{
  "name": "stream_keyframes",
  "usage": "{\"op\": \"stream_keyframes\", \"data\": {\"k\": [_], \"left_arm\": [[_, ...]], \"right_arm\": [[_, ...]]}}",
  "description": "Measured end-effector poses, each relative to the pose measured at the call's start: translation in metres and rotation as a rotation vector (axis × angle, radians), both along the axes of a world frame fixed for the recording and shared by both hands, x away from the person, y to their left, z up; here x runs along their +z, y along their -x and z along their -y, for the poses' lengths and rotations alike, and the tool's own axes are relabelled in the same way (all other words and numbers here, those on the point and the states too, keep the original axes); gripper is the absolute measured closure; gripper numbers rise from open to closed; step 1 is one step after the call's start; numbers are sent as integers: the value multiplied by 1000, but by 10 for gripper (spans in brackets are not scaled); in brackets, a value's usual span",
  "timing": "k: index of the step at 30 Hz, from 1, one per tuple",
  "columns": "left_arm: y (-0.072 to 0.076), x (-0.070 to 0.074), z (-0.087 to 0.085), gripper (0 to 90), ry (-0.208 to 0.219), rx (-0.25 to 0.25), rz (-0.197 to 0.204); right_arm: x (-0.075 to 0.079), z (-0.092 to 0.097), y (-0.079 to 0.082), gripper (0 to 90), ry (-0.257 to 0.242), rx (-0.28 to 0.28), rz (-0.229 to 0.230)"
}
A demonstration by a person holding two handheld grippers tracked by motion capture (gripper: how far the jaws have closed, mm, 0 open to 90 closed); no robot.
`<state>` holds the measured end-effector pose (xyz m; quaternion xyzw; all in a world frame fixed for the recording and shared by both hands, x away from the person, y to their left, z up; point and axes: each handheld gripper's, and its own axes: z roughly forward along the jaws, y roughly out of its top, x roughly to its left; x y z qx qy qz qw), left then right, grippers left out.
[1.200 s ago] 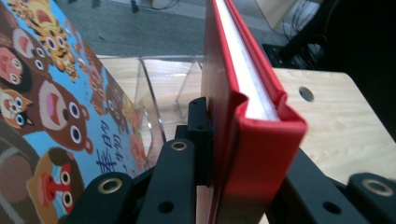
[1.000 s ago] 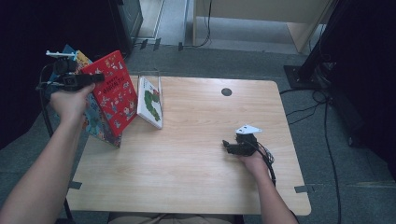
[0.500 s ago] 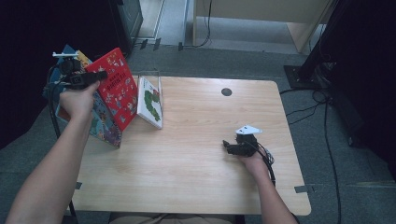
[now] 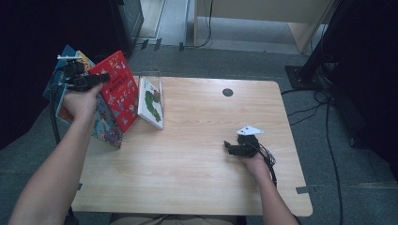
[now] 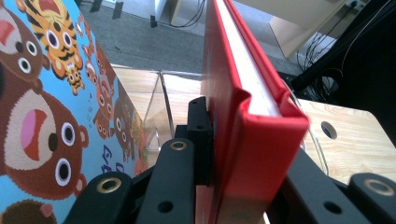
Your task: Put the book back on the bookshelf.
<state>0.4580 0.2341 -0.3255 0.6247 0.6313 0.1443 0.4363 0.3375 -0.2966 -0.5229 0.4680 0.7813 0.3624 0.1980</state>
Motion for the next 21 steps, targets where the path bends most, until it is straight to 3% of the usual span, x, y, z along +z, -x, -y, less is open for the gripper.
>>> {"op": "stream_keyframes", "data": {"k": [12,16,21], "left_arm": [[0,8,-8,748,50,-19,-80],[2,18,-9,724,24,-28,-87],[-1,22,-11,694,-6,-66,-160]], "right_arm": [[0,0,0,275,2,1,0],[0,0,0,276,3,2,0],[0,0,1,280,4,4,2]]}}
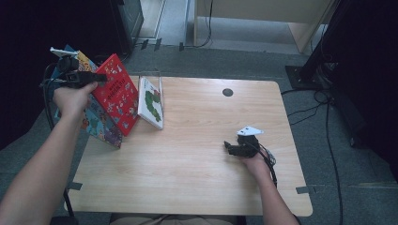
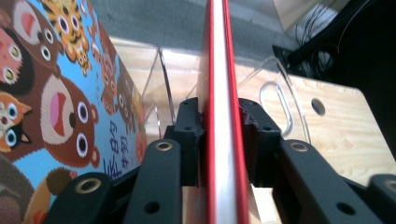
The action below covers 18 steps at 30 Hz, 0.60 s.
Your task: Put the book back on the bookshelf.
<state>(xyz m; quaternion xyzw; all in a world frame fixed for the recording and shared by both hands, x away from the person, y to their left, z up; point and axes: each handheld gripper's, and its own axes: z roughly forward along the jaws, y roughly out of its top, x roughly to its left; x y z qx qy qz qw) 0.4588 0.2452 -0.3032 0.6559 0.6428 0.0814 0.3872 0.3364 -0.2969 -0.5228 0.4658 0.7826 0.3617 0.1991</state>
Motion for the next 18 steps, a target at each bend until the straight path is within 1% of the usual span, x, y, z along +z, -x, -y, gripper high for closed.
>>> {"op": "stream_keyframes", "data": {"k": [3,6,8,13,18], "left_arm": [[-2,2,2,689,-32,-32,-44],[-6,1,4,693,-40,-64,-90],[-7,1,5,697,-58,-71,-105],[-14,2,4,699,-65,-79,-142],[-20,4,2,700,-94,-96,-195]], "right_arm": [[0,0,0,279,0,0,0],[0,0,0,280,0,0,0],[0,0,0,282,-1,1,0],[0,0,0,286,-2,3,-1],[0,0,0,291,-4,4,-2]]}}
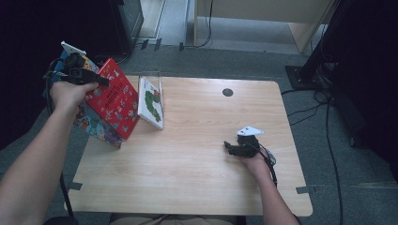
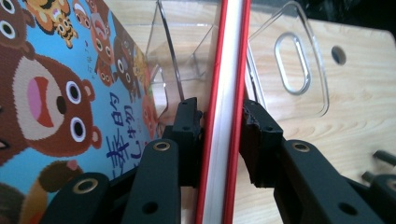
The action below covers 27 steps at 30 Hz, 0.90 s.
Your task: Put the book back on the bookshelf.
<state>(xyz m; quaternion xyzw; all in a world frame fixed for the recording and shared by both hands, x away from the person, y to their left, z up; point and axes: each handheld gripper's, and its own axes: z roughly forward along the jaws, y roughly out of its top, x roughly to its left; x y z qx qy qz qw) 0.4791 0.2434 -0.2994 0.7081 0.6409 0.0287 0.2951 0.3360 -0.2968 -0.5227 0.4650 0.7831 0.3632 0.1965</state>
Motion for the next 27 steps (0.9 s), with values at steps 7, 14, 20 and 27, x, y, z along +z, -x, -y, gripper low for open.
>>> {"op": "stream_keyframes", "data": {"k": [7,14,20,27], "left_arm": [[-5,1,-4,723,-34,9,-55],[-12,6,3,780,-43,-18,-107],[-16,8,4,795,-29,-13,-149],[-17,7,-1,798,1,6,-158]], "right_arm": [[0,0,0,297,1,2,1],[0,0,0,301,-1,5,1],[0,0,0,305,-2,6,2],[0,0,0,311,-4,6,0]]}}
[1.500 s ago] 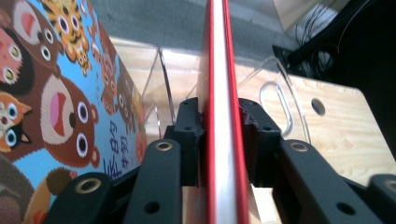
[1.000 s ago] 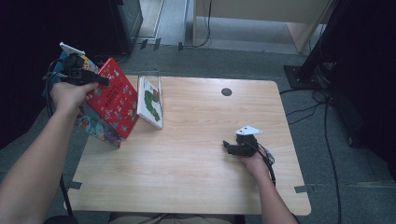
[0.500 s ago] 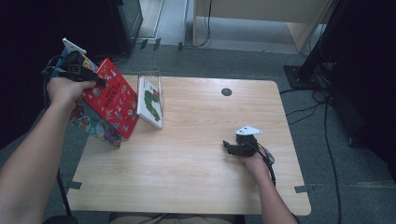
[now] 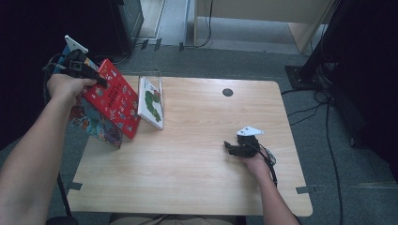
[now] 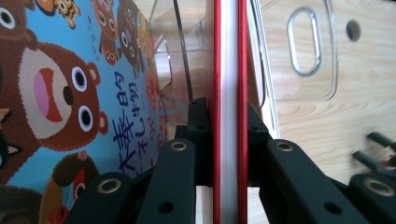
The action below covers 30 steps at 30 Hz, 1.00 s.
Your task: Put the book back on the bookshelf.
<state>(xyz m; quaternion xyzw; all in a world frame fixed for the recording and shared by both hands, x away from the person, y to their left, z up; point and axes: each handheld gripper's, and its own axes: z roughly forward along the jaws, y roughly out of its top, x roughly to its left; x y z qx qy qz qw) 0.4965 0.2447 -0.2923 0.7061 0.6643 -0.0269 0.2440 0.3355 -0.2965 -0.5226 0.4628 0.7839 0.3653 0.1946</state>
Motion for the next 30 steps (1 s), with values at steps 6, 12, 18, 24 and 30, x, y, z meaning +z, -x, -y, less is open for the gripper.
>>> {"op": "stream_keyframes", "data": {"k": [6,12,18,24,30], "left_arm": [[-3,3,-4,800,25,35,16],[-10,9,-5,799,17,60,37],[-18,6,-3,798,11,78,57],[-21,-5,-2,796,24,92,60],[-22,-6,-3,791,34,84,55]], "right_arm": [[0,0,0,315,1,2,3],[0,0,-1,317,1,7,4],[0,-1,-1,323,4,11,8],[0,-1,-1,327,5,12,9],[0,-1,-1,329,4,9,9]]}}
